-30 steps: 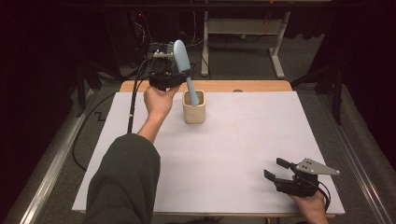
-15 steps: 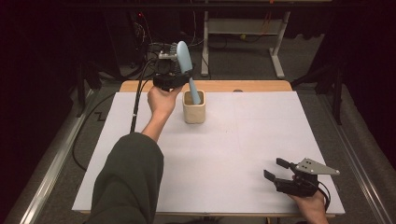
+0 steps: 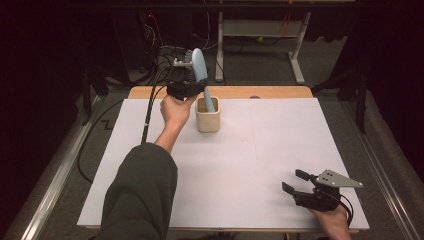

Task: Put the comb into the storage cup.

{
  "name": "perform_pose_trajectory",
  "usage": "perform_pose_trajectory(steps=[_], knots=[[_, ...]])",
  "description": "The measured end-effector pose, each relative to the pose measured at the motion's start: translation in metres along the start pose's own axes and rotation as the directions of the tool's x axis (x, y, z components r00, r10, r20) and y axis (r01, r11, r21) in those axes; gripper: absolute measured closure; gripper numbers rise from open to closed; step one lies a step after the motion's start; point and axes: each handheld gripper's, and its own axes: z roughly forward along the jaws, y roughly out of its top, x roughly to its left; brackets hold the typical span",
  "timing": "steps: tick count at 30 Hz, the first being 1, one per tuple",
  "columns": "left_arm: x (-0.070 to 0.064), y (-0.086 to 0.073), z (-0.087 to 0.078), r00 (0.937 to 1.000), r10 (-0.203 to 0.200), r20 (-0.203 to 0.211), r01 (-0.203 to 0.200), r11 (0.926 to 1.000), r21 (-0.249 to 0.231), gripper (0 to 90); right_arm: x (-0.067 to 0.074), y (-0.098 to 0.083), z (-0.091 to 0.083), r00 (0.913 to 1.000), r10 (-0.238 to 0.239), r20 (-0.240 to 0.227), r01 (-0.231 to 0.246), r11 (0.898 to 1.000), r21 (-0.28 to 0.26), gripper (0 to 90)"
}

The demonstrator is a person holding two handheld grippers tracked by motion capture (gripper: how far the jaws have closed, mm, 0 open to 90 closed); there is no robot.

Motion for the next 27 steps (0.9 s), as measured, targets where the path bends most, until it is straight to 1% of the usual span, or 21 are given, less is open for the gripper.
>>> perform_pose_trajectory(steps=[2,5,8,11,14,21,27], knots=[[0.000,-0.001,0.001,1.0000,0.000,-0.003,0.000,1.0000,0.003,53.3,0.000,0.000,0.000,1.0000,-0.001,0.000,0.001,1.000,-0.001,28.3],[0.002,-0.005,0.003,1.0000,-0.007,0.003,0.007,0.9999,0.008,53.3,0.000,0.000,0.000,1.0000,0.002,-0.002,-0.002,1.000,0.000,28.2],[0.002,-0.007,0.004,1.0000,-0.001,-0.009,0.001,0.9999,0.013,53.1,0.000,0.000,0.000,1.0000,0.001,-0.002,-0.001,1.000,0.003,28.3],[0.004,-0.008,0.006,0.9999,-0.014,0.002,0.013,0.9999,0.010,53.0,0.000,0.000,0.000,1.0000,0.004,0.001,-0.004,1.000,0.000,28.2],[0.004,-0.009,0.006,0.9999,-0.012,0.003,0.012,0.9998,0.015,52.9,0.000,0.000,0.001,1.0000,0.005,0.000,-0.005,1.000,0.003,28.3],[0.005,-0.012,0.007,0.9997,-0.018,-0.013,0.018,0.9997,0.018,52.7,0.000,0.000,0.000,1.0000,0.006,-0.002,-0.006,1.000,0.001,28.3],[0.005,-0.015,0.009,0.9998,-0.016,-0.014,0.016,0.9996,0.022,52.6,0.000,0.000,0.001,0.9999,0.010,-0.005,-0.010,1.000,0.004,28.3]])
